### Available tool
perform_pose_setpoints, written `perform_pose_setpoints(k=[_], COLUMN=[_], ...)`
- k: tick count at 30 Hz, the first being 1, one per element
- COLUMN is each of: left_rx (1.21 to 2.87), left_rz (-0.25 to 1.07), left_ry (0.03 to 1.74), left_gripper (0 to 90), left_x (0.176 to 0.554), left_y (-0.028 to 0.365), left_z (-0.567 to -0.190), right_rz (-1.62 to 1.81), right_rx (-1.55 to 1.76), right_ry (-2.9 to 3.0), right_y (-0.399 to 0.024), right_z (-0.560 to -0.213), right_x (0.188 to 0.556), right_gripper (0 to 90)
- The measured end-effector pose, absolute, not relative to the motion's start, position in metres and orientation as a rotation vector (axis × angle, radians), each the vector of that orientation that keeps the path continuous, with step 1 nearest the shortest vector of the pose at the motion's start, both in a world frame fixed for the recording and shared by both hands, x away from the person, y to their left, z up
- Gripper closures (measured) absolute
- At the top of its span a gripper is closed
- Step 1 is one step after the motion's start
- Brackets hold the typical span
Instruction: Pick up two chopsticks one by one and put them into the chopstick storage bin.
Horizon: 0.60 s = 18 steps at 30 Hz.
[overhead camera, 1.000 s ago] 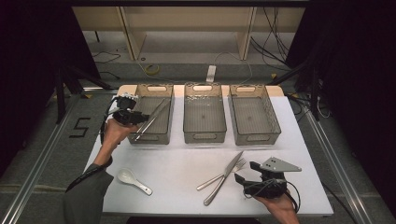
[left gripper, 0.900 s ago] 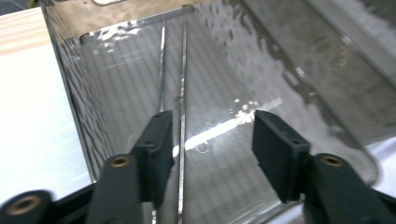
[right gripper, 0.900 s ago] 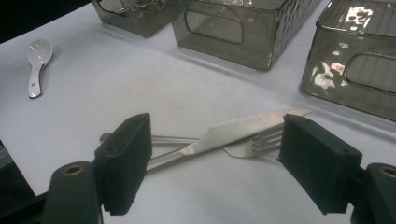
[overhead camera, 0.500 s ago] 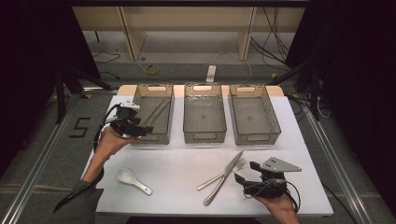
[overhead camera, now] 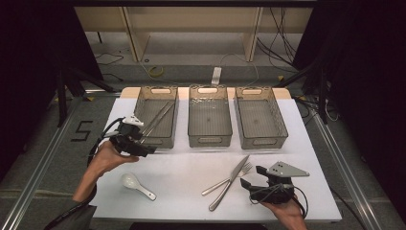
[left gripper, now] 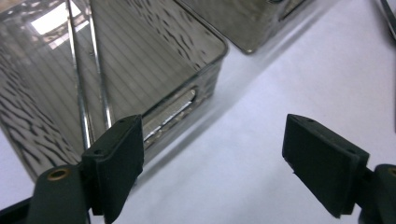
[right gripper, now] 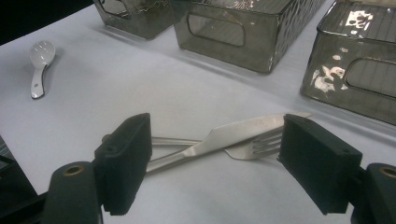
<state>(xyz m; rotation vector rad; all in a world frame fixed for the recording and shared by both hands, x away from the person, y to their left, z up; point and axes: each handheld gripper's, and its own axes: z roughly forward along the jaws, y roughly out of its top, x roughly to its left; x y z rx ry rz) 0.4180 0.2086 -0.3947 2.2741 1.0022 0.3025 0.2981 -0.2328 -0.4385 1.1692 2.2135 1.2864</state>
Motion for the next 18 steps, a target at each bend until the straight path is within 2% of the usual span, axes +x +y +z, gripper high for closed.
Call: perform_pose_setpoints(k=[18], left_rx=[2.325], left_rz=[0.284], left_ry=[0.929], left_gripper=[16.5], left_x=[0.389], left_y=[0.206], left_z=[-0.399], right_rz=[1.301], right_rx=[1.170], right_ry=[2.206], right_y=[-0.234], right_z=[-0.438], right_x=[0.298], right_gripper=[25.9])
